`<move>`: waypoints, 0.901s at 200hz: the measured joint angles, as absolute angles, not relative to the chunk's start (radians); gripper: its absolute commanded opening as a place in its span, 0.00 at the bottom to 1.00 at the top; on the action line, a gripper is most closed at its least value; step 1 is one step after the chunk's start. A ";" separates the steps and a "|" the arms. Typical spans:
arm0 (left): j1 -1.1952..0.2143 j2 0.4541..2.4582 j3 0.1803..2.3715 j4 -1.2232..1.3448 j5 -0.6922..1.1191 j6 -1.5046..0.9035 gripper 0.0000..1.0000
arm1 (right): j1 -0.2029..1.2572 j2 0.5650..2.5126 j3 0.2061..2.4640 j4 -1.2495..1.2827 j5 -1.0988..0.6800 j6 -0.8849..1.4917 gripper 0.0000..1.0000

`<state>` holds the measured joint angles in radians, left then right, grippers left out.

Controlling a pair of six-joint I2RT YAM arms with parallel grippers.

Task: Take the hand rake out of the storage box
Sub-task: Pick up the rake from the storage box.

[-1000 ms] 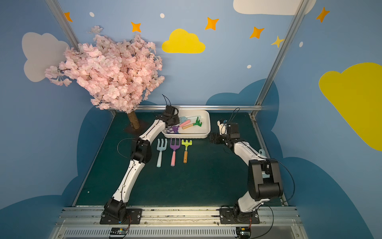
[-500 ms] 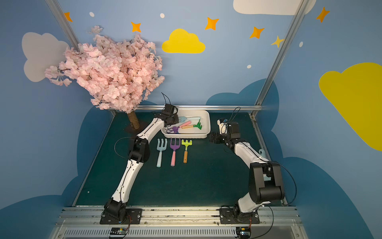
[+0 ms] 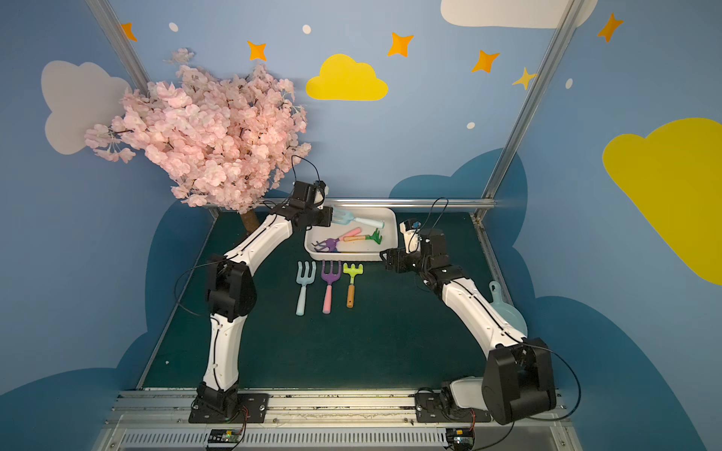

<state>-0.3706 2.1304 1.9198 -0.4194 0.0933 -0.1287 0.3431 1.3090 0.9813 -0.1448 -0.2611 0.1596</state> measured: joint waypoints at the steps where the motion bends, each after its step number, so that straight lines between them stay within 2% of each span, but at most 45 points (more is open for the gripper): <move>1: -0.371 2.125 1.909 -0.417 0.096 -0.125 0.03 | 0.347 1.305 0.981 -0.146 -0.260 0.160 0.94; 25: -0.394 1.951 1.611 -0.330 0.198 -0.043 0.03 | 0.409 1.256 0.981 -0.183 -0.243 0.147 0.91; 53: -0.406 1.875 1.421 -0.289 0.297 0.028 0.03 | 0.489 1.248 0.971 -0.232 -0.202 0.130 0.85; 113: -0.432 1.857 1.332 -0.270 0.383 0.152 0.03 | 0.688 1.346 0.944 -0.327 -0.085 0.138 0.77; 134: -0.450 1.856 1.332 -0.263 0.397 0.181 0.03 | 0.714 1.410 0.967 -0.391 -0.060 0.157 0.63; 163: -0.474 1.856 1.335 -0.271 0.416 0.207 0.05 | 0.726 1.468 0.987 -0.456 -0.033 0.178 0.28; 180: -0.488 1.856 1.338 -0.273 0.419 0.221 0.09 | 0.730 1.493 0.999 -0.487 -0.034 0.178 0.15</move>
